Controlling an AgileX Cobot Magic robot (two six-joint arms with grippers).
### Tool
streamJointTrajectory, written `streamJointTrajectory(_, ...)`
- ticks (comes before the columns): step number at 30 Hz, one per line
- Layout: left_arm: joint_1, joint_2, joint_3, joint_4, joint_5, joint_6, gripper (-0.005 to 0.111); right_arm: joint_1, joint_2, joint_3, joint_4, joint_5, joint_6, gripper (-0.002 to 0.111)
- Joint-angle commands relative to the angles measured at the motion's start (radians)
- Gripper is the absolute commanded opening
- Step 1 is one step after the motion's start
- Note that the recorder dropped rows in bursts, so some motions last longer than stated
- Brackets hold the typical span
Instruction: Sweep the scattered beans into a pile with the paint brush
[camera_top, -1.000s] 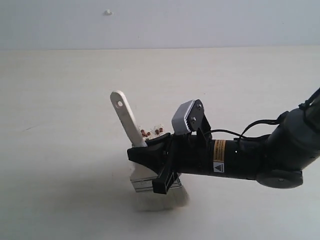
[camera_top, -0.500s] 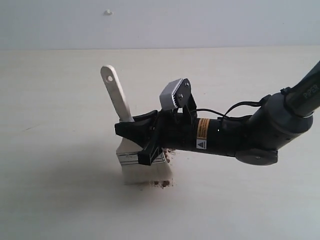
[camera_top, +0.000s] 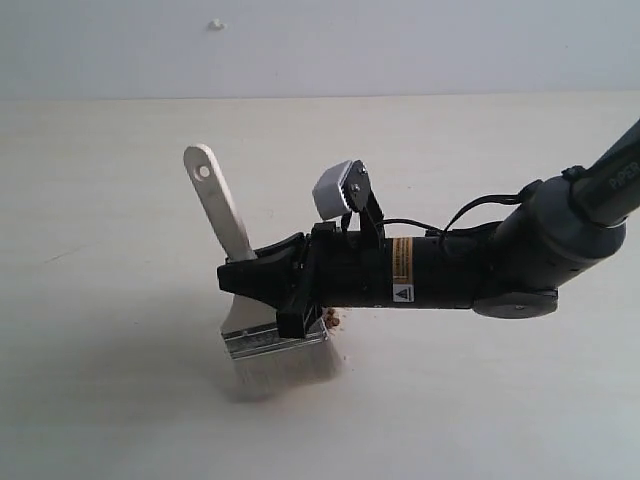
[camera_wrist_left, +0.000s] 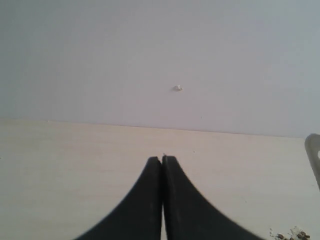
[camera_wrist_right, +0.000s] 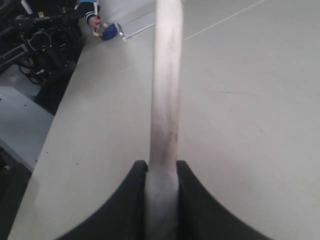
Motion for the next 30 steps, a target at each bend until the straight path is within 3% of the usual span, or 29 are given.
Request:
streamJointTrajectory(1,-0.005,-0.006,0.000,-0.006,-0.003,0.000,0.000,-0.003,-0.032,-0.004,0.009,-0.025,0.065,0.000)
streamJointTrajectory(7,-0.005,-0.006,0.000,-0.006,-0.003,0.006,0.000,0.023,-0.063,-0.002,0.206,-0.025,0.071,0.000)
streamJointTrajectory(10,-0.005,-0.006,0.000,-0.006,-0.003,0.006,0.000,0.120,-0.090,-0.002,0.377,0.105,-0.014,0.000)
streamJointTrajectory(13,-0.005,-0.006,0.000,-0.006,-0.003,0.006,0.000,0.257,-0.113,-0.002,0.644,0.246,-0.209,0.000)
streamJointTrajectory(15,-0.005,-0.006,0.000,-0.006,-0.003,0.006,0.000,0.350,-0.121,-0.002,0.925,0.311,-0.340,0.000)
streamJointTrajectory(18,-0.005,-0.006,0.000,-0.004,-0.003,0.000,0.000,0.451,-0.121,-0.002,1.303,0.345,-0.484,0.000)
streamJointTrajectory(20,-0.005,-0.006,0.000,-0.004,-0.003,0.000,0.000,0.506,-0.121,-0.002,1.432,0.339,-0.585,0.000)
streamJointTrajectory(30,-0.005,-0.006,0.000,-0.004,-0.003,0.007,0.000,0.614,-0.081,-0.094,1.719,0.373,-0.912,0.000)
